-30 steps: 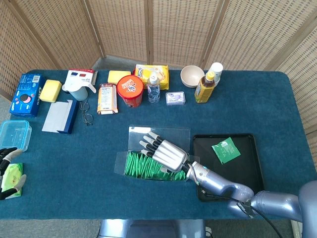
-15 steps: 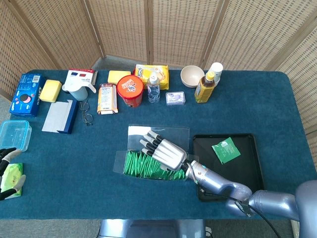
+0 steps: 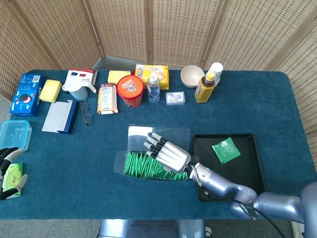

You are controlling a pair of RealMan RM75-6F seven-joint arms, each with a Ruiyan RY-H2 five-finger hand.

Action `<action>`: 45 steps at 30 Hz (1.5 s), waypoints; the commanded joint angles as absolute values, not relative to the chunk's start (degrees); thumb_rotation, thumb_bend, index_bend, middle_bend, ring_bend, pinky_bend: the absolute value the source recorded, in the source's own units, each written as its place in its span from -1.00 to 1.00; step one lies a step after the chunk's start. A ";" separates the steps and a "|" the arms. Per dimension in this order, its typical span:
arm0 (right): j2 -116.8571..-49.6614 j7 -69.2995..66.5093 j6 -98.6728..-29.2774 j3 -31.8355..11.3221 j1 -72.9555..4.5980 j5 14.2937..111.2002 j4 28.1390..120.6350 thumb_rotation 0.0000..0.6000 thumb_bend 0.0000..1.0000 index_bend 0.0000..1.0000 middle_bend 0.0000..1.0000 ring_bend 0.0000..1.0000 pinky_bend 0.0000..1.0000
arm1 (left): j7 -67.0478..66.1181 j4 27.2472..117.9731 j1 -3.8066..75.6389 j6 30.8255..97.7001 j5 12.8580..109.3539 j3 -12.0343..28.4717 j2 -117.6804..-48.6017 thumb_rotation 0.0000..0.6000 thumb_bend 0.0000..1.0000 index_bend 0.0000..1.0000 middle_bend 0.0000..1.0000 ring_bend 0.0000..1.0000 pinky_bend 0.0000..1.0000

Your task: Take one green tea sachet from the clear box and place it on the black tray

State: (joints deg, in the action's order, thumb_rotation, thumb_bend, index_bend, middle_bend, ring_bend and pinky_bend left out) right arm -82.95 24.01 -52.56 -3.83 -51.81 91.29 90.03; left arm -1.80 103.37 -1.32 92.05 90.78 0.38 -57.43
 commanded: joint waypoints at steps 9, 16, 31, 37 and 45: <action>-84.28 23.65 -52.58 -4.52 -52.44 91.95 90.16 0.65 -0.51 -0.50 -0.73 -0.89 -0.93 | -1.29 102.99 -1.50 92.05 90.58 0.24 -57.44 1.00 -0.40 -0.61 -0.63 -0.74 -0.51; -84.68 24.47 -51.61 -5.72 -53.19 90.73 91.42 0.66 -0.51 -0.51 -0.73 -0.89 -0.93 | -0.98 102.69 -1.39 92.02 90.53 0.38 -57.58 1.00 -0.40 -0.61 -0.63 -0.74 -0.51; -83.96 32.43 -48.48 -5.36 -54.05 88.40 90.97 0.65 -0.51 -0.53 -0.74 -0.89 -0.94 | -0.20 101.85 -1.35 91.89 90.40 0.41 -57.83 1.00 -0.40 -0.61 -0.63 -0.74 -0.51; -82.78 34.54 -47.23 -4.80 -53.90 86.94 91.84 0.65 -0.51 -0.56 -0.74 -0.90 -0.94 | -0.23 101.81 -1.23 91.71 90.37 0.43 -57.90 1.00 -0.40 -0.61 -0.63 -0.74 -0.51; -84.48 34.09 -46.76 -5.60 -54.71 86.09 92.10 0.66 -0.51 -0.56 -0.74 -0.90 -0.94 | -0.23 101.84 -1.24 91.76 90.41 0.41 -57.92 1.00 -0.40 -0.61 -0.63 -0.74 -0.51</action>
